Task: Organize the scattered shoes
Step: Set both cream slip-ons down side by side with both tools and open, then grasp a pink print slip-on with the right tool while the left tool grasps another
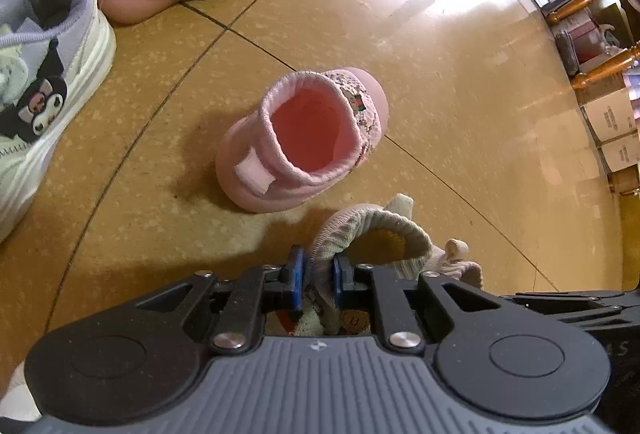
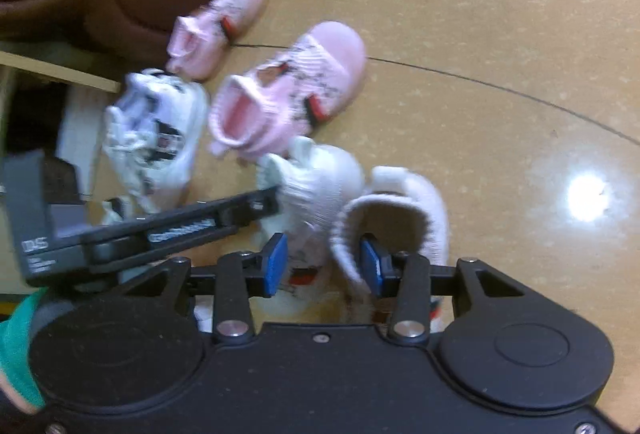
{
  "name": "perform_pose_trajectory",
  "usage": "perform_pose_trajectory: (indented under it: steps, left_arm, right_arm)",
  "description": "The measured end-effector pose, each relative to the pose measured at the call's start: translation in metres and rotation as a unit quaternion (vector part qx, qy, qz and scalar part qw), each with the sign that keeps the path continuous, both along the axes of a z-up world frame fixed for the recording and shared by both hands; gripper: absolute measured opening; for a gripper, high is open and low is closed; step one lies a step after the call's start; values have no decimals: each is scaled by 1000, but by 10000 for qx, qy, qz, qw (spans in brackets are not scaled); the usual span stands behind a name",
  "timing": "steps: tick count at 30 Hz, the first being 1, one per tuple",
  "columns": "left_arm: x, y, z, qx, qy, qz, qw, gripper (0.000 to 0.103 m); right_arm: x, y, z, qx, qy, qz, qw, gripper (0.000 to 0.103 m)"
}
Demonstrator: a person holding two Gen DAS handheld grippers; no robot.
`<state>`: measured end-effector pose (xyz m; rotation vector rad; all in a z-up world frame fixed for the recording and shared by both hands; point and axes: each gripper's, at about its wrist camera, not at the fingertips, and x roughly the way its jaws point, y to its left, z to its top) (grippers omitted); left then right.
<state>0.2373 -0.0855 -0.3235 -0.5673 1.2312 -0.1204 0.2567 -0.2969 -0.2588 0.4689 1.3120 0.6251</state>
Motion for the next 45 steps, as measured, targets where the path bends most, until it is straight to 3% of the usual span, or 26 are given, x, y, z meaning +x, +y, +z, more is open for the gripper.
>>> perform_pose_trajectory:
  steps: [4,5,6,8,15,20,23,26,28,31,36,41,45]
  left_arm:
    - [2,-1,3,20,86,-181,9998,30]
    - [1,0,4,28,114,-210,9997,34]
    - [0,2,4,57,133,-211,9997,46]
    - [-4,6,6,61,131,-225,9996,52]
    - [-9,10,8,-51,67,-350,9994,52]
    - [-13,18,0,-269,123,-337,9990,52]
    - [-12,18,-3,-395,166,-364,9984,52]
    - [-12,18,-5,-502,203,-396,9977,54]
    - [-12,19,-7,-566,263,-354,9974,55]
    - [-10,23,-10,-599,286,-333,9972,56]
    - [-9,29,7,-414,-100,-556,9975,56]
    - [-2,40,36,-63,-604,-752,9953,56]
    - [10,55,54,419,-1010,-654,9919,66]
  right_arm:
    - [-1,-20,8,26,-39,-286,9996,43]
    - [-1,-23,9,-16,-48,-308,9995,43]
    - [-1,-25,10,-40,-54,-332,9994,43]
    - [-4,-35,18,-26,-94,-498,9987,44]
    - [-13,-40,22,-642,-21,-836,9944,50]
    - [-36,-28,-7,-449,457,-796,9948,50]
    - [-43,-16,-18,-445,477,-643,9958,53]
    - [-44,-10,-17,-412,397,-562,9968,64]
    - [-42,-7,-15,-415,396,-468,9973,64]
    - [-41,-8,-14,25,497,-542,9973,65]
    - [-42,-5,-9,-193,461,-330,9982,64]
    - [-34,-38,18,-39,175,-818,9965,64]
    - [-21,-42,46,84,-343,-1241,9916,64]
